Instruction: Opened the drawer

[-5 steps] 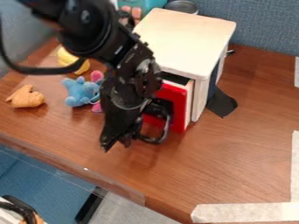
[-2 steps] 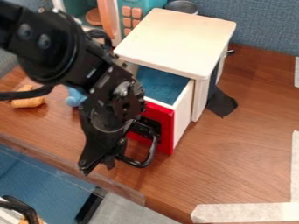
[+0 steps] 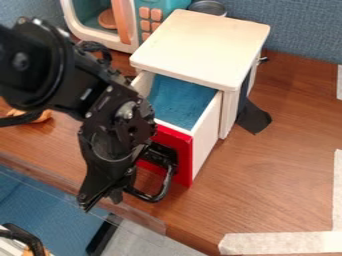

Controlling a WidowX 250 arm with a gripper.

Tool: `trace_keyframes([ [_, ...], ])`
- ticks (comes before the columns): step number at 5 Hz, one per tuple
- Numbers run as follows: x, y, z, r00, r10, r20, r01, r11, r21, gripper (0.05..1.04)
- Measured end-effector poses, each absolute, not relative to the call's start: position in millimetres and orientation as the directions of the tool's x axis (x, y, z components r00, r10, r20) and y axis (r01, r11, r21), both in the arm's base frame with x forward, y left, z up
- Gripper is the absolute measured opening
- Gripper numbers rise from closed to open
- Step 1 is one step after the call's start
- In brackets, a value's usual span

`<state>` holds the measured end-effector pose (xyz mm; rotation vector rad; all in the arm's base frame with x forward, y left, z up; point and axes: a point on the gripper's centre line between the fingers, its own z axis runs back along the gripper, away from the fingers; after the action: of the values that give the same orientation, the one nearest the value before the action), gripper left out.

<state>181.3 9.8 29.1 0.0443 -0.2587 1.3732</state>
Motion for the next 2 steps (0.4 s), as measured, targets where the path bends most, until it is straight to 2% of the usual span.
trace_keyframes([
  [1, 175.3, 8.5, 30.0, 0.155, 0.969, 0.192, -0.976, 0.180, -0.120, 0.159],
  [2, 170.3, 8.2, 30.9, 0.140, 0.974, 0.179, -0.980, 0.162, -0.117, 0.204],
])
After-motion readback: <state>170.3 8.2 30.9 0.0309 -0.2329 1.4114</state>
